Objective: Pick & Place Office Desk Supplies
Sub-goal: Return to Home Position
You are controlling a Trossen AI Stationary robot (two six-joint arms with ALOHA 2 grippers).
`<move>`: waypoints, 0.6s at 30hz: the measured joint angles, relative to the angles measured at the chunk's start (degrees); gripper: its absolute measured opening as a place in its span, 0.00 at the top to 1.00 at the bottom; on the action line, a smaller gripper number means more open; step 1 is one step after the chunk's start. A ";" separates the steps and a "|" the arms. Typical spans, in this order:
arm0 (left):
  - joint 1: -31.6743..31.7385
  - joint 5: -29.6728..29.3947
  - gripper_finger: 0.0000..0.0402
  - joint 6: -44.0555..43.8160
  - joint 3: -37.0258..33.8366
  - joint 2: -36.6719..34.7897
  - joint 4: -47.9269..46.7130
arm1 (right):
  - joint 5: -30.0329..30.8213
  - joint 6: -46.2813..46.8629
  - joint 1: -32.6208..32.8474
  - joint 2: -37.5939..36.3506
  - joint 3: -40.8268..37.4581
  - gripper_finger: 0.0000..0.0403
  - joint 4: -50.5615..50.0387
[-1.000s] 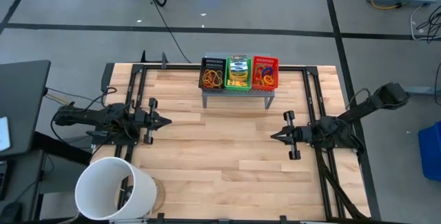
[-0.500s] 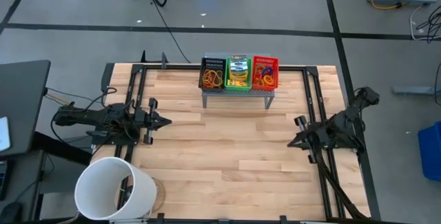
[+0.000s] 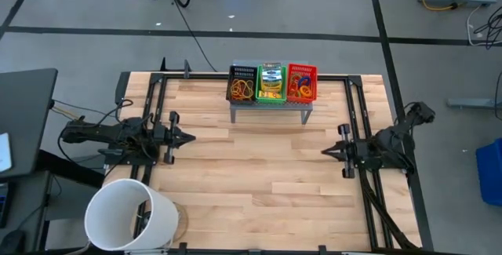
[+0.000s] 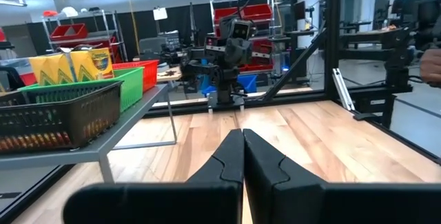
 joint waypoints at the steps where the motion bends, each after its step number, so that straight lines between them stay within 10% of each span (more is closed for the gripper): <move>1: 0.00 -0.46 1.00 0.00 0.00 0.00 0.05 | -1.72 0.16 -1.39 0.00 0.00 1.00 -0.30; 18: 0.01 -7.30 1.00 -2.02 0.00 0.00 -1.63 | -33.43 9.20 -28.78 0.00 0.00 1.00 -0.53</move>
